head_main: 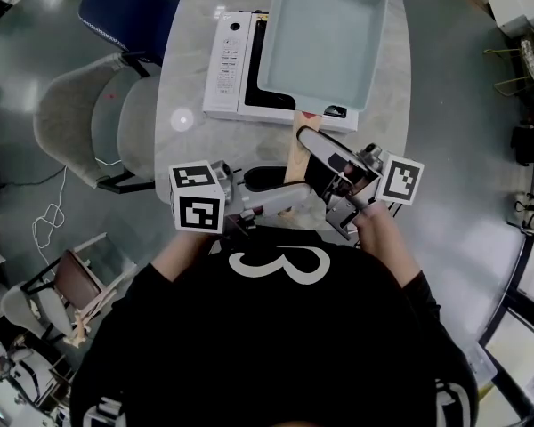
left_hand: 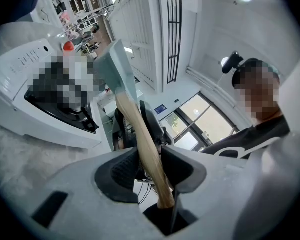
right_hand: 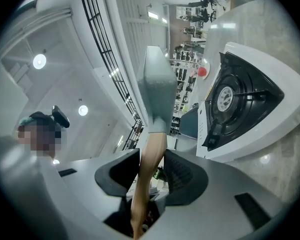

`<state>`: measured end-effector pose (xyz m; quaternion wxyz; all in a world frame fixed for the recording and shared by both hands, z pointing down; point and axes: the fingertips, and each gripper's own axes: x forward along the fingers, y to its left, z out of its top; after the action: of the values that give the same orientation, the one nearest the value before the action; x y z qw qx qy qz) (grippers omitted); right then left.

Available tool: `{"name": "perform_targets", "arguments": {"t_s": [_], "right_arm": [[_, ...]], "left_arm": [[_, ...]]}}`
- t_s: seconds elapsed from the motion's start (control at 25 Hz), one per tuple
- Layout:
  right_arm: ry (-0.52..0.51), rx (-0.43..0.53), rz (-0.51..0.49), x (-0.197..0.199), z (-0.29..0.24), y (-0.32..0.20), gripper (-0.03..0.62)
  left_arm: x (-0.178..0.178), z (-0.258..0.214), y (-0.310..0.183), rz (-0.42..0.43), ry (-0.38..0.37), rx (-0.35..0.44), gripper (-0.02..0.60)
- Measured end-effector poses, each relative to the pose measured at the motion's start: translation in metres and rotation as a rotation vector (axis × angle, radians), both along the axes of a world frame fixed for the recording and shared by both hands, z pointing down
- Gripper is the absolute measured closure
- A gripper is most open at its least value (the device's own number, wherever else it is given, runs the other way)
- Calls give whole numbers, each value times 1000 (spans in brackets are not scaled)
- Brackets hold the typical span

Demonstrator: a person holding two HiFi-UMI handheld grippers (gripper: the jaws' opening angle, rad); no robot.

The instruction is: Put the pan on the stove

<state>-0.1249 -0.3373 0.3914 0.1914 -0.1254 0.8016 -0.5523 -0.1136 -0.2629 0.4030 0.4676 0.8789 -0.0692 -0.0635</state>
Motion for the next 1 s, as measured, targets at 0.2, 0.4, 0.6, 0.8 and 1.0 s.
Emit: {"name": "perform_targets", "arguments": {"t_s": [0.2, 0.4, 0.6, 0.8, 1.0], "right_arm": [[2, -24, 1, 2, 11, 1, 448], [4, -51, 8, 5, 21, 1, 448], [-1, -79, 5, 4, 31, 2, 448], [-17, -102, 1, 5, 38, 0, 448], [-22, -118, -2, 3, 47, -8, 448]], "left_arm": [[2, 9, 1, 7, -5, -22, 431], [5, 16, 2, 3, -6, -48, 430], [4, 23, 2, -1, -4, -73, 430], [5, 28, 0, -13, -8, -96, 430], [3, 35, -8, -27, -10, -117, 428]]}}
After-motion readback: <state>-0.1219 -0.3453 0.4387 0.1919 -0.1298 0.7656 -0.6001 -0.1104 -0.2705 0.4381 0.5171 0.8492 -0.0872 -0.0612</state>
